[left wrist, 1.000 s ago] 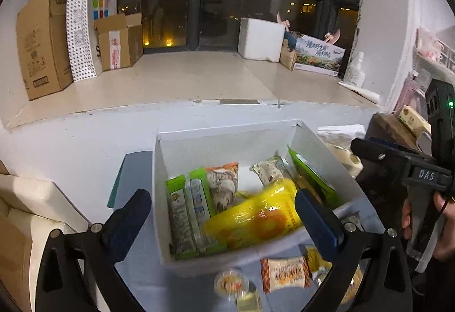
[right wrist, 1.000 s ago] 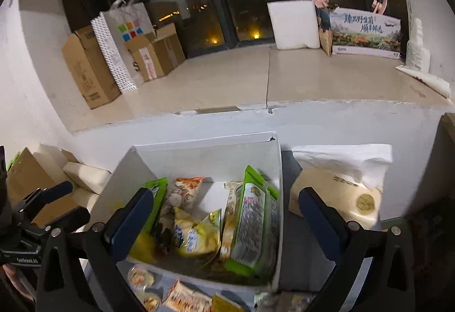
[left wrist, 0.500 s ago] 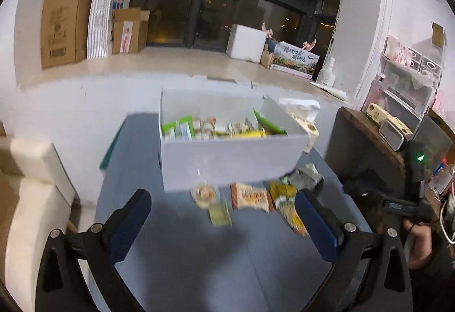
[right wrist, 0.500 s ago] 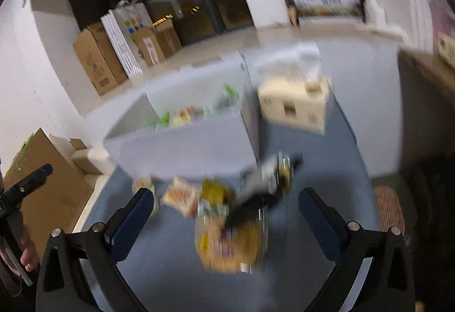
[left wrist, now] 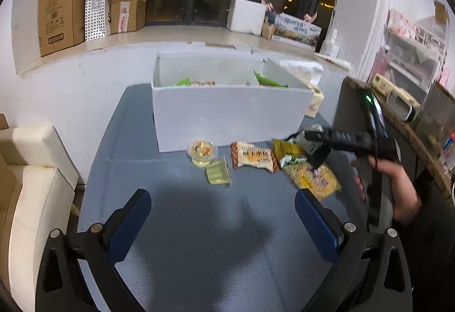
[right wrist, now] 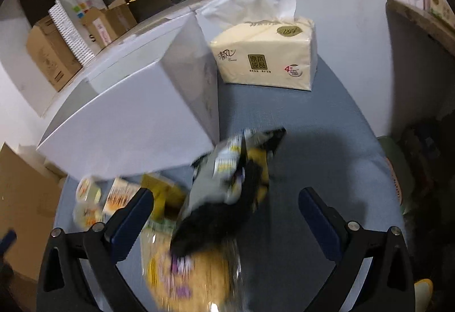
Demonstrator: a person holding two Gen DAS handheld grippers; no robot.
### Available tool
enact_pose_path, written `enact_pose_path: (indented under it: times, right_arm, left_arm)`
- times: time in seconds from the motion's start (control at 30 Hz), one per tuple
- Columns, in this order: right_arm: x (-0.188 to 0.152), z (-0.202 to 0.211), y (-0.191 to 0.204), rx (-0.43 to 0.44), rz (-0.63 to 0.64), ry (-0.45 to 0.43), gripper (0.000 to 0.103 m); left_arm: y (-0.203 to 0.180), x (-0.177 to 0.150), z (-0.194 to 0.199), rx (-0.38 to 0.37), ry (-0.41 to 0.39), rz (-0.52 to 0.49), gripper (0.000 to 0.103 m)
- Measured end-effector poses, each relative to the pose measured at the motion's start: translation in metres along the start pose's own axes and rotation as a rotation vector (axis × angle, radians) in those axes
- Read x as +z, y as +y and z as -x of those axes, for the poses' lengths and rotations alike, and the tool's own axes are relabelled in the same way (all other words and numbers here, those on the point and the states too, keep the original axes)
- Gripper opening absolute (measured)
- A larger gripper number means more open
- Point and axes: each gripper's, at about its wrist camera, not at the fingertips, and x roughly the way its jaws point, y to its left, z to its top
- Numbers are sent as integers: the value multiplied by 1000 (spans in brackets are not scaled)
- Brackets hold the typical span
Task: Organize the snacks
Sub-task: 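Grasp the dark snack bag with right gripper while left grasps the jelly cup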
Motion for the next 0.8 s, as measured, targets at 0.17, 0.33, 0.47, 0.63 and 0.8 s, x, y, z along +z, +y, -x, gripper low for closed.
enact_pose_path:
  times: [0.17,0.33,0.47,0.63,0.8]
  right_arm:
    - [7,-17,0,-58,9,16,57]
    - [2,-11,5,-37,62,27,54]
    - [-1,14,2,-15,56,-35,53]
    - [-11,66,2,26,60,-133,53]
    - [-37,115,9,87,65,-186,53]
  left_arm:
    - [-3,-3,-8,-1,20,-9,103]
    - [1,-4,-17,10,34,3,103]
    - [4,-2,-31,28,56,9,103]
    - [2,6,-67,65,101,10,103]
    - [10,16,-113,107,159,50,103]
